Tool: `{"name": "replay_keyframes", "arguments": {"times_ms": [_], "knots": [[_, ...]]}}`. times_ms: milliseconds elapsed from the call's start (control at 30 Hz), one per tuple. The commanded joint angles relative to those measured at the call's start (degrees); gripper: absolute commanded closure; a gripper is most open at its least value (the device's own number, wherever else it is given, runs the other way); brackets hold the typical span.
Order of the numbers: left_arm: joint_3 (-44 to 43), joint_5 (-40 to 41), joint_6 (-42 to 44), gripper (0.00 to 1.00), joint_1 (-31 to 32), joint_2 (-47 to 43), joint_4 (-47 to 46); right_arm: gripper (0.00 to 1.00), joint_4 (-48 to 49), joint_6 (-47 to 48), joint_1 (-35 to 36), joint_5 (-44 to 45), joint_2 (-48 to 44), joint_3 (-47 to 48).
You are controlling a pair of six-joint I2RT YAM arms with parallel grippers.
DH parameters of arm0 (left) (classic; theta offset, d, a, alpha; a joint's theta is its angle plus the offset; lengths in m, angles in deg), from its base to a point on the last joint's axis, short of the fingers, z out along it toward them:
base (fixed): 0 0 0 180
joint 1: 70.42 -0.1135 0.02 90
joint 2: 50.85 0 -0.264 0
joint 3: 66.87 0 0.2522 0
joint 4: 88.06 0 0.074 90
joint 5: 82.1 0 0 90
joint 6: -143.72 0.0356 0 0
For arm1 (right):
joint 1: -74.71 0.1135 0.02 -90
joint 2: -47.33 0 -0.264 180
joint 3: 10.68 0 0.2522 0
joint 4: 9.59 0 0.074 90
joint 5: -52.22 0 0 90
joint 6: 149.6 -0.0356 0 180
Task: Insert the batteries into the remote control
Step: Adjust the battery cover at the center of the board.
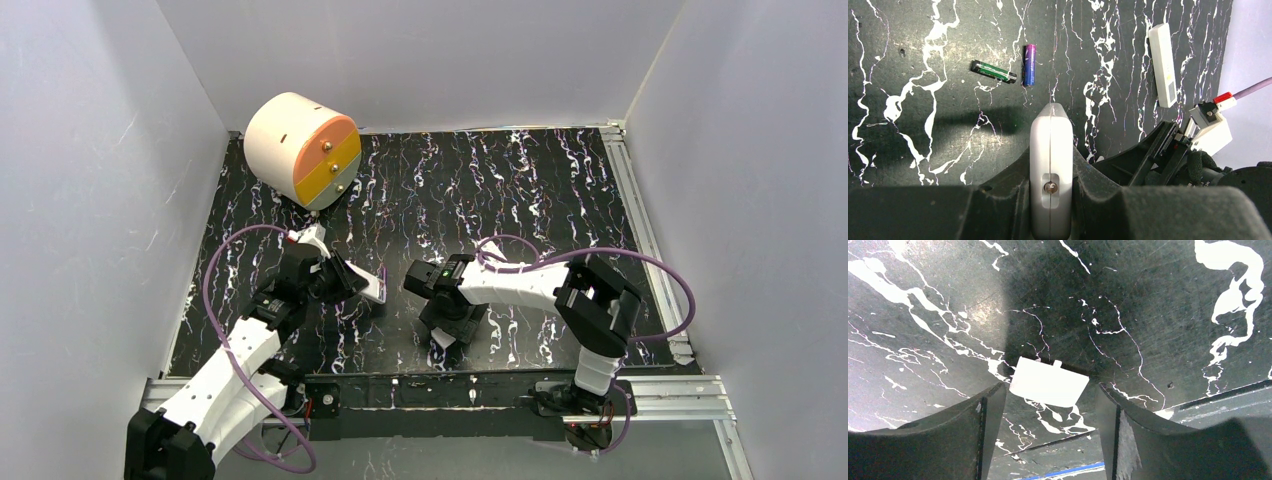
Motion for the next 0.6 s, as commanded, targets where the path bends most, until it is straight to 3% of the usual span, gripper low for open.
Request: {"name": "replay_keyframes", "arguments": {"times_ms": [0,267,567], "knots": [[-0.5,-0.5,0.5,1.00,0.1,-0.3,-1.1,0.28,-0.8,-0.1,0.2,3.2,1.0,0.6],[0.2,-0.5,0.5,1.00,0.1,-0.4,-1.3,0.17,-1.6,-0.8,1.4,2.6,0.5,0.1],[0.0,-0.6,0.8,1.00,0.1,-0.8,-0.8,0.30,3.9,-4.7,1.7,1.5,-0.7,-3.7]]}}
